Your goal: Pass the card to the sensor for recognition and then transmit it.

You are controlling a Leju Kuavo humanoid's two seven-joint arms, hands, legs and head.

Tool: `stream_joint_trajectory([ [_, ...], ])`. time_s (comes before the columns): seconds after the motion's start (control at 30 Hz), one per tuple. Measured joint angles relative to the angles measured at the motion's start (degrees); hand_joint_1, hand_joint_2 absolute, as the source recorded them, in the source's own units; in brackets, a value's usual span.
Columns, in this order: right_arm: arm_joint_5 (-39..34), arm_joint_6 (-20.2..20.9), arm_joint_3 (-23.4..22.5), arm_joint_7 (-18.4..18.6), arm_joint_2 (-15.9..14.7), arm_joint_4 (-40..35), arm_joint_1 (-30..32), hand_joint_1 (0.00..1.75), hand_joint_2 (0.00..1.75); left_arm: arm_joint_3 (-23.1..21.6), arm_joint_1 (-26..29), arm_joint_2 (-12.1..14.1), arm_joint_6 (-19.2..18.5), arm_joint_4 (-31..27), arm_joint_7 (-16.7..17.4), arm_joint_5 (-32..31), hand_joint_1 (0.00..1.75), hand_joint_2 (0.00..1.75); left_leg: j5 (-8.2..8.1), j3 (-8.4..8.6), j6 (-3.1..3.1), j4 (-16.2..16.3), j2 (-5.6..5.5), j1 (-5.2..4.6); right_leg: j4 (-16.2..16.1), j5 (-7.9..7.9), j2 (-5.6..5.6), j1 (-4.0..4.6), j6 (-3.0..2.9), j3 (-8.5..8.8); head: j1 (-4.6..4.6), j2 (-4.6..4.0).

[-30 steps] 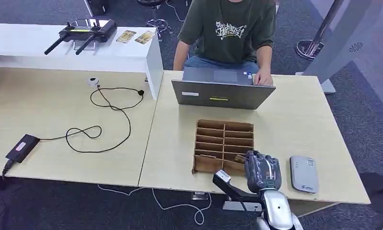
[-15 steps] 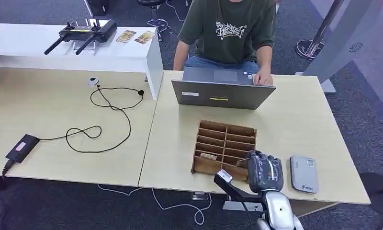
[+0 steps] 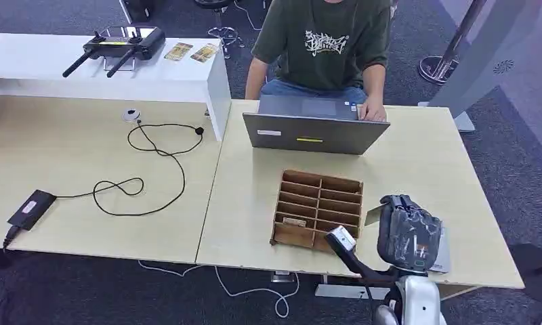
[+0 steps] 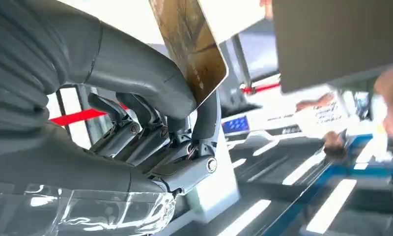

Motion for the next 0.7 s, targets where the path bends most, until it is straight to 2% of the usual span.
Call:
stream_joint_trajectory([
  [0.2, -4.97, -7.20, -3.33, -3.26, 1.60, -2.30, 0.92, 1.75, 1.75, 0.00, 0.00, -0.33, -0.02, 0.00, -0.13, -0.68, 0.00, 0.00, 0.00, 0.00, 0.00, 0.00, 0.00, 0.00, 0.00, 0.00, -0.01, 0.00, 0.00, 0.00, 0.00, 0.00],
  [0.3, -11.36, -10.36, -5.20, -6.09, 2.69, -3.56, 1.26, 1.75, 1.75, 0.00, 0.00, -0.46, 0.00, 0.00, -0.13, -0.79, 0.00, 0.00, 0.00, 0.00, 0.00, 0.00, 0.00, 0.00, 0.00, 0.00, 0.00, 0.00, 0.00, 0.00, 0.00, 0.00],
  [0.47, -29.30, -11.17, -10.57, -16.80, 6.45, -5.88, 1.22, 1.75, 1.75, 0.00, 0.00, -0.68, 0.11, 0.00, 0.15, -0.88, 0.00, 0.00, 0.00, 0.00, 0.00, 0.00, 0.00, 0.00, 0.00, 0.00, -0.01, 0.00, 0.00, 0.00, 0.00, 0.00],
  [0.63, -42.26, -11.15, -14.97, -20.31, 8.92, -6.67, 0.91, 1.75, 1.75, 0.00, -0.02, -0.83, 0.13, 0.00, 0.37, -1.05, 0.00, 0.00, 0.00, 0.00, 0.00, 0.00, 0.00, 0.00, 0.00, 0.00, 0.00, 0.00, 0.00, 0.01, 0.00, 0.00],
  [0.7, -42.63, -11.15, -15.09, -20.38, 8.94, -6.67, 0.89, 1.75, 1.75, 0.00, -0.02, -0.83, 0.13, 0.00, 0.37, -1.07, 0.00, 0.00, 0.00, 0.00, 0.00, 0.00, 0.00, 0.00, 0.00, 0.00, -0.01, 0.00, 0.00, 0.01, 0.00, 0.00],
])
